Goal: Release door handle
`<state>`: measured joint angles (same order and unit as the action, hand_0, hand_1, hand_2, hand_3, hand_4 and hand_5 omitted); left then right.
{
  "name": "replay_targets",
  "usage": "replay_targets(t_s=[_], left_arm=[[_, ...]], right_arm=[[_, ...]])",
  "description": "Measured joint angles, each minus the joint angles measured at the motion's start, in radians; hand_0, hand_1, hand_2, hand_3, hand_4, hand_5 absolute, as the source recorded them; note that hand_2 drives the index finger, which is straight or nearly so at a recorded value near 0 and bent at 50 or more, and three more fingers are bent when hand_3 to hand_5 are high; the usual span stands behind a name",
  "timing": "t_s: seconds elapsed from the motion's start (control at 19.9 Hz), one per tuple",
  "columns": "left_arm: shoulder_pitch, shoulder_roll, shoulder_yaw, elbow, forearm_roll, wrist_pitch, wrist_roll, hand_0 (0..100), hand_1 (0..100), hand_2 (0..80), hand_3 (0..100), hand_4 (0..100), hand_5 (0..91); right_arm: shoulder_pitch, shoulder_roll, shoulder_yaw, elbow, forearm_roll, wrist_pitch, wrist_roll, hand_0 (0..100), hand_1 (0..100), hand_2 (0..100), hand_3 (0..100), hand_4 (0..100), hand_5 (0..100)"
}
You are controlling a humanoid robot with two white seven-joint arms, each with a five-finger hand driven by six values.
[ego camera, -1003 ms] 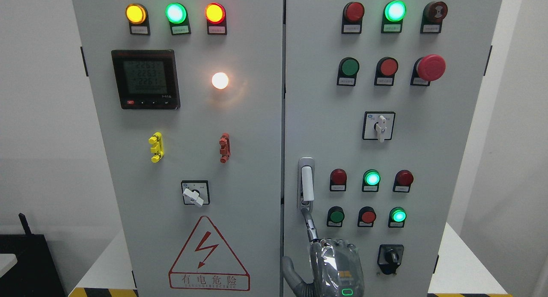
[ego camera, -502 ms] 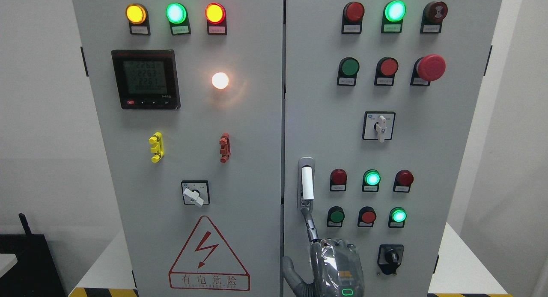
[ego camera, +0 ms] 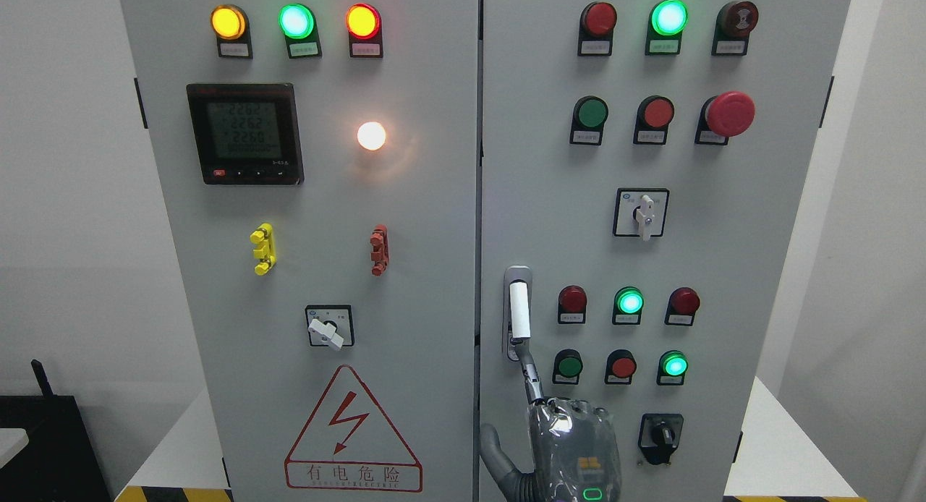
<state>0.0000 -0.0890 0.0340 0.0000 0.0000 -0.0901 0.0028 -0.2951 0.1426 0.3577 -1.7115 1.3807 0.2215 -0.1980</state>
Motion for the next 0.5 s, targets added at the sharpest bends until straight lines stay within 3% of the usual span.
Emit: replay_targets(t_s=[0.3, 0.5], left_arm=[[0.0, 0.0, 0.0, 0.0, 0.0, 0.0, 0.0, 12, 39, 0.0, 0, 0, 0.0], [0.0, 0.0, 0.001, 0.0, 0.0, 0.0, 0.0, 12, 39, 0.0, 0, 0, 0.0]], right_arm=[[-0.001, 0.0, -0.009, -0.003, -0.019, 0.0, -0.043, 52, 37, 74, 100, 100, 97], [-0.003, 0.0, -0.021, -0.007, -0.032, 0.0, -0.05, 46, 34, 88, 100, 100, 97]])
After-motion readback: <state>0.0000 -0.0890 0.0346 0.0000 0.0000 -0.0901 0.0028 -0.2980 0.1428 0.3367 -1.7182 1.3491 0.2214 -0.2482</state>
